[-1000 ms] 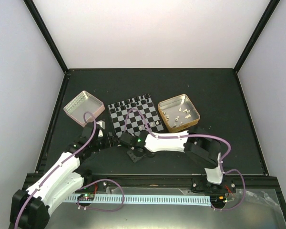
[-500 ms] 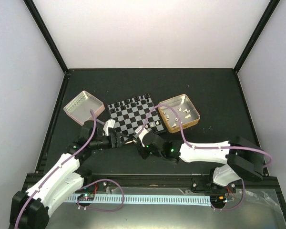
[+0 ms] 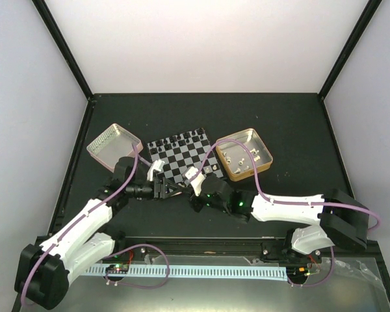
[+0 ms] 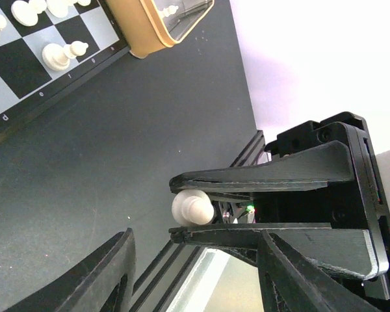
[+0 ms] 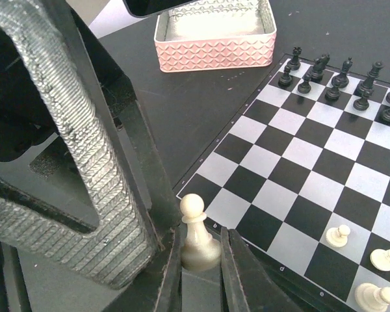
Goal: Set up the chess pieces on the board
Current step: Place the chess piece on the chessboard.
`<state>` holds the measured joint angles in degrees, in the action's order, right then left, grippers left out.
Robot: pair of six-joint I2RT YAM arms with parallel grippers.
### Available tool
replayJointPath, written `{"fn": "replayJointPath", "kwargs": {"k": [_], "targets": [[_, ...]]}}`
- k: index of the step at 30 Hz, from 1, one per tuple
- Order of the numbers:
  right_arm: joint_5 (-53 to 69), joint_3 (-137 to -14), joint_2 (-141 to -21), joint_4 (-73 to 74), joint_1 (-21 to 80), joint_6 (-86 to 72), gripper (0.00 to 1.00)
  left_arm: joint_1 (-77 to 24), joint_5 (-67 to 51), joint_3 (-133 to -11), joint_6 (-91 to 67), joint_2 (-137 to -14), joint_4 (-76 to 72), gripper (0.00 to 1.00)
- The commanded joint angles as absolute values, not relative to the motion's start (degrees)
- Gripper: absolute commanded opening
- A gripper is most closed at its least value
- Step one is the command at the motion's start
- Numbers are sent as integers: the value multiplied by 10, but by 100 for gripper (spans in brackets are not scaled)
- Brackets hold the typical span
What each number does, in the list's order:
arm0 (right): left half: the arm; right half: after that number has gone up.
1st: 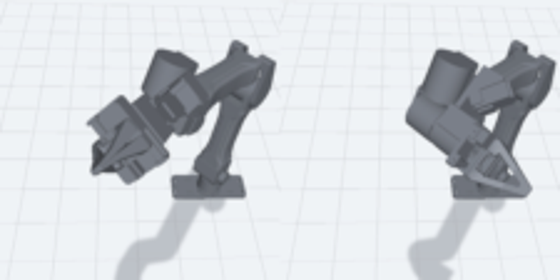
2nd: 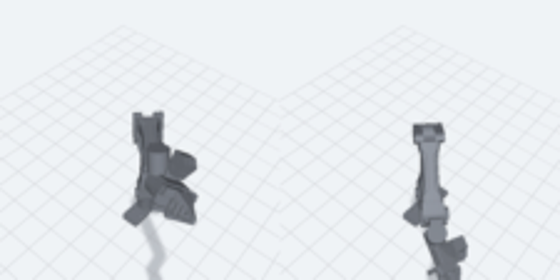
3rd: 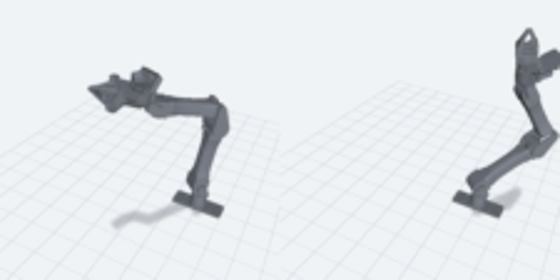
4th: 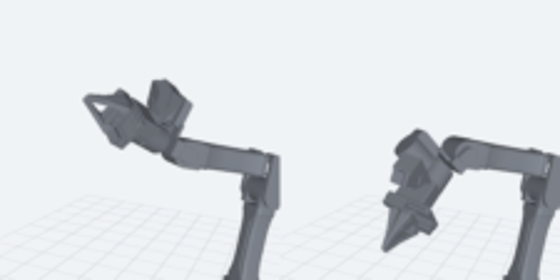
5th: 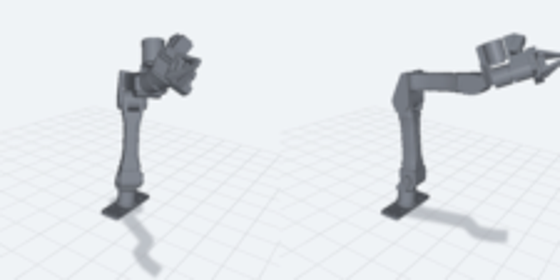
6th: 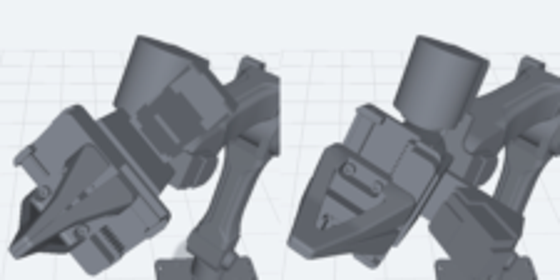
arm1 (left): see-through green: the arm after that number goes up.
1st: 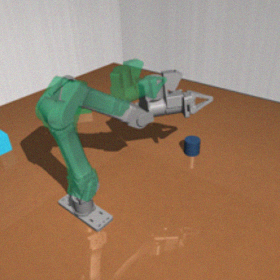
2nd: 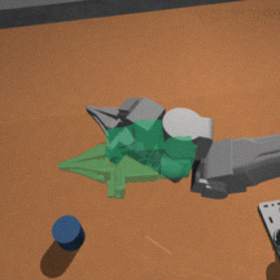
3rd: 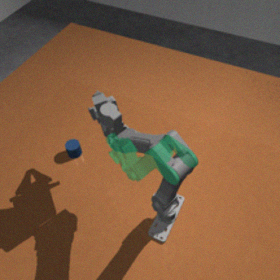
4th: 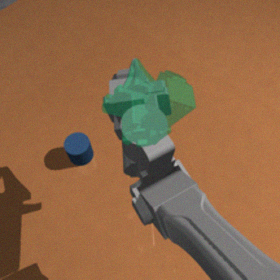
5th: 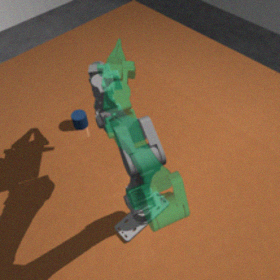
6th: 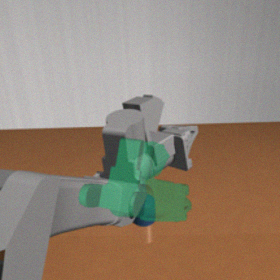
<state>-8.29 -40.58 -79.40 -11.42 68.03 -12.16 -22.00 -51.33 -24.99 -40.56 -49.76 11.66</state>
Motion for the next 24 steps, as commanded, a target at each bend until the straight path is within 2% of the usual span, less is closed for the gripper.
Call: {"fn": "replayJointPath", "kwargs": {"k": [1, 3, 8, 11, 14, 18, 24], "targets": [[-60, -421, -792, -151, 681, -99, 11, -226, -532, -274, -388, -503, 102, 53], [-57, -421, -793, -149, 681, -94, 11, -225, -521, -273, -390, -505, 99, 51], [-46, -417, -791, -154, 681, -82, 11, -225, -517, -275, -402, -512, 79, 32], [-42, -411, -789, -161, 681, -76, 11, -225, -516, -272, -412, -516, 66, 31], [-39, -410, -788, -160, 681, -70, 11, -225, -503, -275, -410, -514, 69, 37], [-41, -405, -785, -162, 680, -67, 11, -224, -496, -279, -416, -521, 68, 38], [-43, -391, -776, -182, 681, -63, 11, -222, -493, -268, -442, -532, 42, 23]]}}
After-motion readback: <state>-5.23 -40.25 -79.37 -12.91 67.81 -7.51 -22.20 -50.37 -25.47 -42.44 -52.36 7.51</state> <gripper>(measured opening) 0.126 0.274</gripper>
